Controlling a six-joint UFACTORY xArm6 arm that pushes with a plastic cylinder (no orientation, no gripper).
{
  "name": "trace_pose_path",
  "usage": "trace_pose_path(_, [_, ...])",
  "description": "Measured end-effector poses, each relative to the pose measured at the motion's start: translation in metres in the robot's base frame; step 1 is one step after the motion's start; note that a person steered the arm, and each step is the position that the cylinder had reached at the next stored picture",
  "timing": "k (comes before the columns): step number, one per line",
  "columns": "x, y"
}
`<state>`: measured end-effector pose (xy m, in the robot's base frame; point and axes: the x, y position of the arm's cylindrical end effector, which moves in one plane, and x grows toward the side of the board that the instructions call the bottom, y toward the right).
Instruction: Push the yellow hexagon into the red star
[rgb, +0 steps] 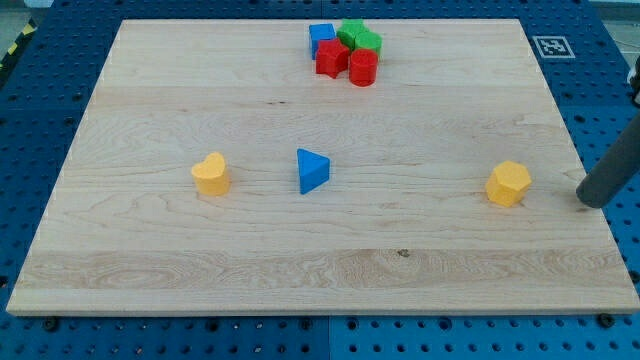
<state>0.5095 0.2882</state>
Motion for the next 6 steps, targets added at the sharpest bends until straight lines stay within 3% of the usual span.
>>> trace_pose_path(2, [0.0,-0.006])
trace_pose_path(6, [0.0,-0.089])
